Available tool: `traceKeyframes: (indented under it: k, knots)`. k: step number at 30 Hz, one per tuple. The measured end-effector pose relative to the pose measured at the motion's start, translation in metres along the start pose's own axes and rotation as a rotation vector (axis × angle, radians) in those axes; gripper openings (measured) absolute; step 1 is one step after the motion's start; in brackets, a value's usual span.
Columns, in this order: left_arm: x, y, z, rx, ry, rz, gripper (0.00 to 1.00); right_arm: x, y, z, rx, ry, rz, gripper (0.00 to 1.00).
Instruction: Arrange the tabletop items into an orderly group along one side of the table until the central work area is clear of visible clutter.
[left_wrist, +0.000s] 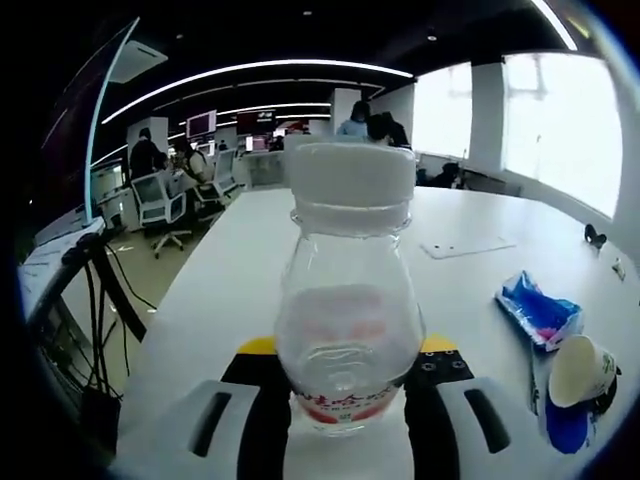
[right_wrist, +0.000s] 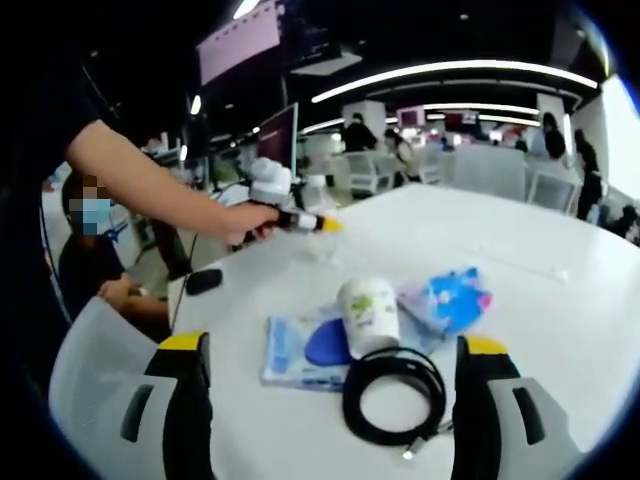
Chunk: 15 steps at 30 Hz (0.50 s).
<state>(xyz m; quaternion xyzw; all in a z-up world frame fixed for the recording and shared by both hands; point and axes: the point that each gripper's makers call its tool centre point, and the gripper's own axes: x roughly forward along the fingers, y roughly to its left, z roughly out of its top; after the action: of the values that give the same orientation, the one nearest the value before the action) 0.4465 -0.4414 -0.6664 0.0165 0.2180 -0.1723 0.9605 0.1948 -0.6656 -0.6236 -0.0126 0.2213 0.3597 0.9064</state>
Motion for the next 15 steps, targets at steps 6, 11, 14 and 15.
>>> traceKeyframes:
  k: [6, 11, 14, 15]
  knots:
    - [-0.0038, -0.0040, -0.0006, 0.037, 0.009, -0.008, 0.44, -0.0009, 0.0007, 0.0018, -0.002, -0.004, 0.000, 1.00]
    - [-0.0053, -0.0046, -0.0010, 0.040, 0.023, -0.010, 0.44, -0.0017, 0.0012, 0.0032, -0.002, -0.007, -0.002, 1.00]
    - [-0.0066, -0.0043, -0.0003, 0.021, 0.020, -0.014, 0.44, -0.0020, 0.0014, 0.0049, -0.005, -0.010, -0.002, 1.00]
    - [-0.0071, -0.0038, 0.0006, 0.019, 0.018, -0.014, 0.44, -0.0021, 0.0016, 0.0057, -0.005, -0.012, -0.002, 1.00]
